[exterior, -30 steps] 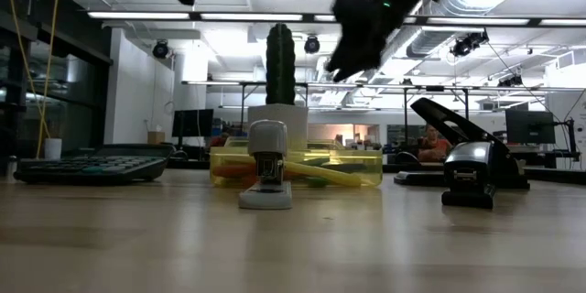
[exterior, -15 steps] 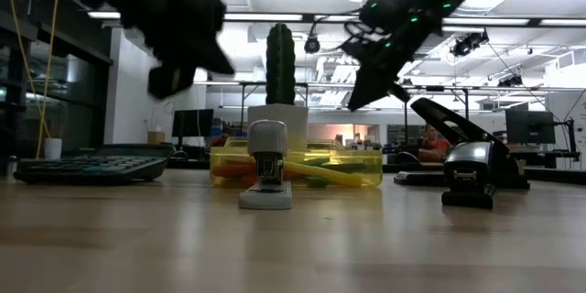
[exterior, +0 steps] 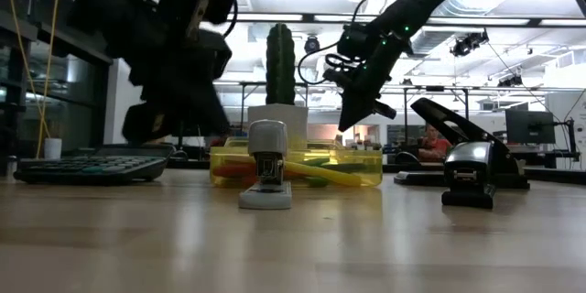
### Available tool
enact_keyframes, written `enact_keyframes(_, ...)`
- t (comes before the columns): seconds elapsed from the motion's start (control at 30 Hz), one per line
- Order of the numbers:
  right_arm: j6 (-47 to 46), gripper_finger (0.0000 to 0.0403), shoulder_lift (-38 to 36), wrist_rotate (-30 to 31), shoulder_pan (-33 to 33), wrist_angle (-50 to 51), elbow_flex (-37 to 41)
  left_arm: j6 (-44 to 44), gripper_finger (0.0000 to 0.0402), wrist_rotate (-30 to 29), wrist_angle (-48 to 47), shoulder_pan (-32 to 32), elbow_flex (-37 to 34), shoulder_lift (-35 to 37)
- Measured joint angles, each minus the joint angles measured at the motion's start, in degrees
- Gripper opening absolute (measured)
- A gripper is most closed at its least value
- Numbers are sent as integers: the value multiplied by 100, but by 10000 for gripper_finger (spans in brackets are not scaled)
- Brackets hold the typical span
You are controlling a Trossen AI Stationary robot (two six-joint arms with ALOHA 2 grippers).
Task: Pick & place school supplies into a supply box
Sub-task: Close the supply box
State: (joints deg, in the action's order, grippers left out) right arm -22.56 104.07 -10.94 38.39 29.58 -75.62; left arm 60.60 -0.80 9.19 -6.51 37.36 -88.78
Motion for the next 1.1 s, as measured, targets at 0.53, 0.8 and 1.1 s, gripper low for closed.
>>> enact_keyframes(0.53, -1207, 0, 15, 2, 22, -490, 335, 1233, 0, -1486, 28, -256, 7, -773)
enact_keyframes(0.8, -1435, 0, 15, 2, 22, -540, 335, 1381, 0, -2075, -128, -443, -7, -764)
enact_keyframes(1.1, -1842, 0, 364, -361, -20, -902, 341, 1289, 0, -2216, -194, -309, -7, -762)
